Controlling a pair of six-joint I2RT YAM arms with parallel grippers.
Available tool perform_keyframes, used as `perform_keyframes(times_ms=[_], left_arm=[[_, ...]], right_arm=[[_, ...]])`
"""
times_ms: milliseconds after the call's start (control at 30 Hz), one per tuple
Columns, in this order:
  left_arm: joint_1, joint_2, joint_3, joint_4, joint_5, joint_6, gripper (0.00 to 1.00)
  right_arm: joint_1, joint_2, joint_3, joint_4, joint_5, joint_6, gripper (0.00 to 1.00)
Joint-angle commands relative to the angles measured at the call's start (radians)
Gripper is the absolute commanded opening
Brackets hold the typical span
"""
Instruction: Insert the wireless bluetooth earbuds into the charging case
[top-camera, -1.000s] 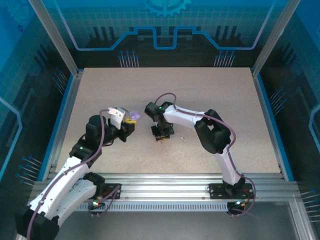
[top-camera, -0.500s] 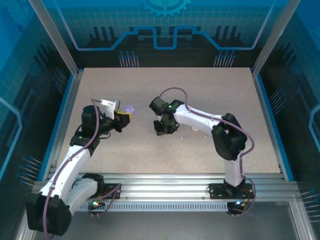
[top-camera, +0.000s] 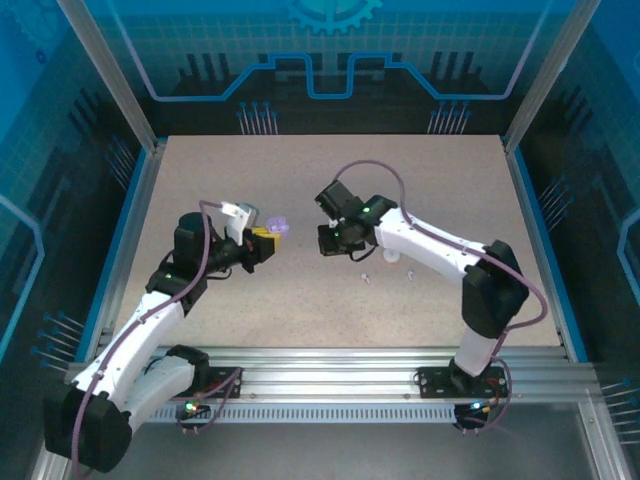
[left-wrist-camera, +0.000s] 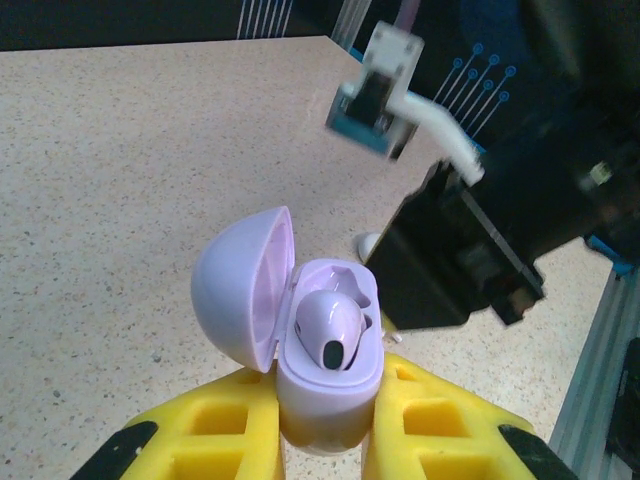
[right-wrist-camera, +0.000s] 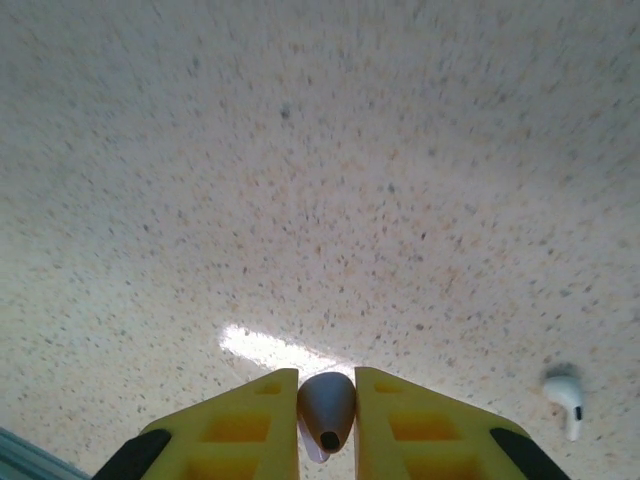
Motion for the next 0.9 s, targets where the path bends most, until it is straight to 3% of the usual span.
perform_keyframes(times_ms=[0, 267, 433, 600, 867], left_arm=[[-0.017, -0.018, 0.030, 0.006, 0.051, 0.043, 0.06], [-0.048, -0.050, 0.023, 0.011, 0.134, 0.067, 0.06], [-0.054, -0.058, 0.023, 0.036, 0.158, 0.063, 0.06], [-0.056, -0.064, 0.023, 0.058, 0.158, 0.052, 0.06], [-0.057, -0.085, 0.014, 0.112, 0.157, 0.022, 0.06]], right_arm=[[-0.012, -0.104, -0.026, 0.095, 0.040, -0.051, 0.17], [-0.022, -0.279, -0.093, 0.299, -0.014, -0.217, 0.18], [-0.023, -0.369, -0.159, 0.474, -0.124, -0.283, 0.18], [-0.008, -0.411, -0.213, 0.618, -0.224, -0.307, 0.18], [0.062, -0.412, -0.253, 0.750, -0.256, -0.326, 0.18]])
